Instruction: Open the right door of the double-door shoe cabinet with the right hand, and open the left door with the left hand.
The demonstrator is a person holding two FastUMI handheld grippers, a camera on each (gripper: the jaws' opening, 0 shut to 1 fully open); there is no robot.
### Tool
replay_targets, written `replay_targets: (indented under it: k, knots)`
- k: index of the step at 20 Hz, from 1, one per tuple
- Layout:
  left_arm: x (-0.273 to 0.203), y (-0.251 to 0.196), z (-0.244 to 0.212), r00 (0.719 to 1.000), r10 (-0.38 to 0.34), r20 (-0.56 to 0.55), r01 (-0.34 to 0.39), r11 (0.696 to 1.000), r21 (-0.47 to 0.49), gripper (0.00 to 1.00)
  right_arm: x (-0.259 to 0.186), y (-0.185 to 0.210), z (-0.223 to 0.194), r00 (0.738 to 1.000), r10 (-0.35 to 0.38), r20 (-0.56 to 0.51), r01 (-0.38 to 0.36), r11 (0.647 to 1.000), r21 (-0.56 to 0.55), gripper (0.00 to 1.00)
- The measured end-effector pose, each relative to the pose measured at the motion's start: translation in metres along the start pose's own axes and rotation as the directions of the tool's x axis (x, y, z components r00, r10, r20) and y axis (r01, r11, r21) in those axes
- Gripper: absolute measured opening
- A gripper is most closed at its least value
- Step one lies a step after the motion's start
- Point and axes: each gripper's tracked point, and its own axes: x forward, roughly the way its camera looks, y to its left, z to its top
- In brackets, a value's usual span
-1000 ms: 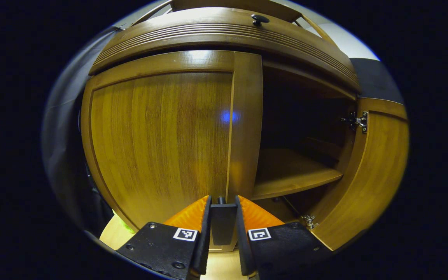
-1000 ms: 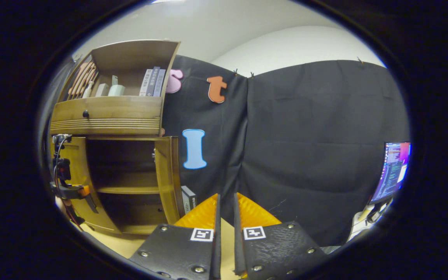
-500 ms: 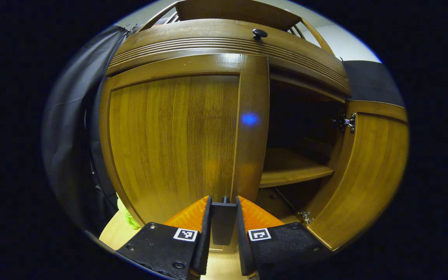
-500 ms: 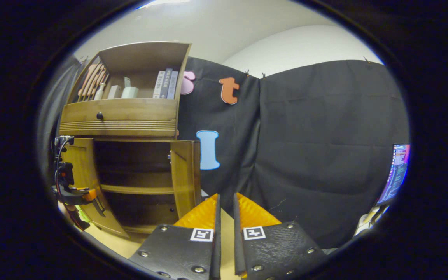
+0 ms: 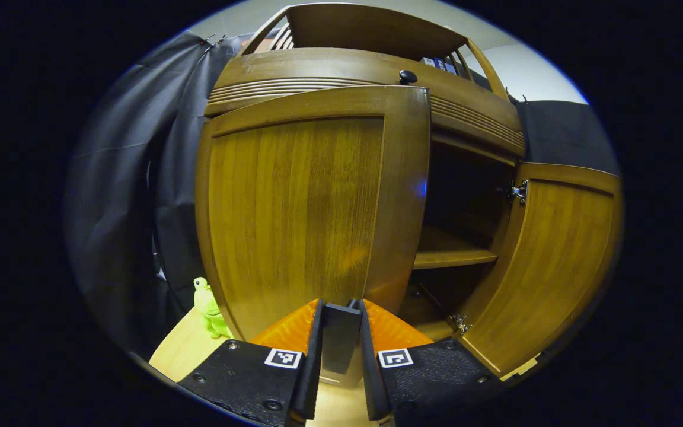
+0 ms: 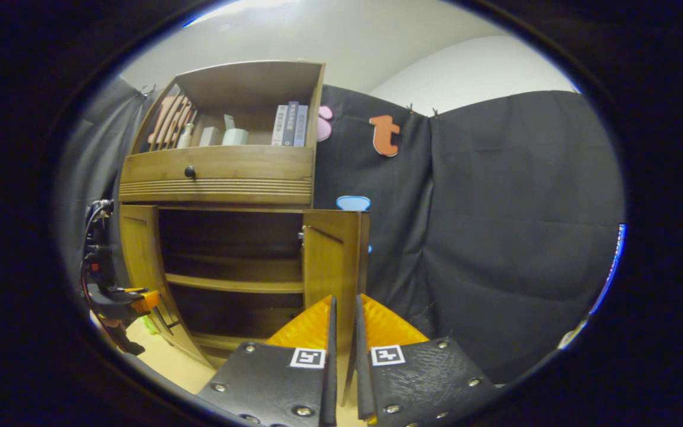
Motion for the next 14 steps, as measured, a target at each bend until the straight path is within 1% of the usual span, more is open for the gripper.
replay_targets:
  k: [1, 2, 3, 5, 6, 7, 13, 14]
  knots:
    - [-0.007, 0.003, -0.002, 1.000, 0.003, 0.000, -0.003, 1.000, -0.006, 0.31, 0.001, 0.005, -0.001, 1.000, 0.017, -0.001, -0.017, 1.000, 0.002, 0.14]
    - [-0.012, 0.006, -0.001, 1.000, 0.007, 0.001, -0.007, 1.000, -0.010, 0.33, 0.002, 0.011, -0.001, 0.999, 0.034, -0.001, -0.034, 0.999, 0.004, 0.14]
    - [-0.017, 0.009, -0.003, 1.000, 0.011, 0.001, -0.011, 1.000, -0.012, 0.31, 0.004, 0.018, -0.002, 0.999, 0.053, -0.005, -0.053, 0.999, 0.005, 0.14]
    - [-0.025, 0.015, -0.004, 1.000, 0.024, 0.001, -0.024, 1.000, -0.019, 0.33, 0.008, 0.033, -0.004, 0.996, 0.094, -0.010, -0.094, 0.996, 0.006, 0.14]
    - [-0.030, 0.018, -0.004, 1.000, 0.031, 0.000, -0.031, 0.999, -0.023, 0.31, 0.009, 0.040, -0.004, 0.993, 0.114, -0.011, -0.114, 0.994, 0.005, 0.14]
    - [-0.034, 0.021, -0.004, 0.999, 0.038, 0.001, -0.038, 0.999, -0.029, 0.33, 0.011, 0.046, -0.005, 0.991, 0.133, -0.012, -0.133, 0.991, 0.004, 0.14]
    - [-0.055, 0.038, -0.007, 0.997, 0.074, -0.002, -0.074, 0.996, -0.057, 0.33, 0.018, 0.081, -0.013, 0.972, 0.234, -0.025, -0.235, 0.972, -0.001, 0.14]
    - [-0.058, 0.040, -0.007, 0.997, 0.081, -0.002, -0.081, 0.995, -0.058, 0.30, 0.019, 0.086, -0.014, 0.968, 0.249, -0.029, -0.249, 0.969, 0.001, 0.14]
